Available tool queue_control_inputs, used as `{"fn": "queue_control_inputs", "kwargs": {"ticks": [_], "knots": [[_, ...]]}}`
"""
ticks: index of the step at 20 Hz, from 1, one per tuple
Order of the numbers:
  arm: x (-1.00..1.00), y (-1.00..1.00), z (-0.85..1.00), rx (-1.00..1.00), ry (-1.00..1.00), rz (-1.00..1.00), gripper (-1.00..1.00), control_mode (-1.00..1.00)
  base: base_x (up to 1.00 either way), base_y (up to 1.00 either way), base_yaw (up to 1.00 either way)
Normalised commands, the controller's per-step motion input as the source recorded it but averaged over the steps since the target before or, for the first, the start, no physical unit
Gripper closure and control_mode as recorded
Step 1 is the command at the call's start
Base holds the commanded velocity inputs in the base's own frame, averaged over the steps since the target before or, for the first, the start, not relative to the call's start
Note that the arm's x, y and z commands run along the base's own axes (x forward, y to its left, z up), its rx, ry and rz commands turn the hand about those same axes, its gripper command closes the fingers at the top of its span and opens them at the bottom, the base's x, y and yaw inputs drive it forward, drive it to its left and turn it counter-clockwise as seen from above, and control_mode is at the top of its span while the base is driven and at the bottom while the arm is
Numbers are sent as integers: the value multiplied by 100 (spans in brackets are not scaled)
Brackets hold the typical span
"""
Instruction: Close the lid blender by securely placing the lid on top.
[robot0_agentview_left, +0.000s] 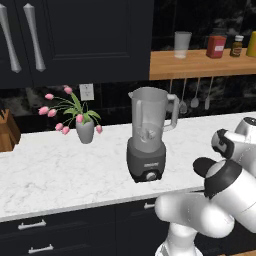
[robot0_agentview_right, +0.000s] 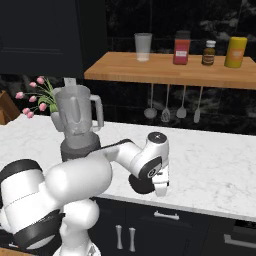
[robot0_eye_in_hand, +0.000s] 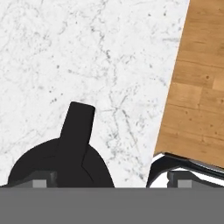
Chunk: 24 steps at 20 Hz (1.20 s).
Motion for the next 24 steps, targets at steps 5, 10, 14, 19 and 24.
{"fn": "queue_control_inputs", "kwargs": {"ticks": [5, 10, 14, 19, 24], "knots": [[17, 0, -1, 0, 0, -1, -100, -100, 0, 0, 0], [18, 0, -6, 0, 0, 0, -100, -100, 0, 0, 0], [9, 0, -12, 0, 0, 0, -100, -100, 0, 0, 0], [2, 0, -13, 0, 0, 0, -100, -100, 0, 0, 0], [3, 0, -13, 0, 0, 0, -100, -100, 0, 0, 0]]}}
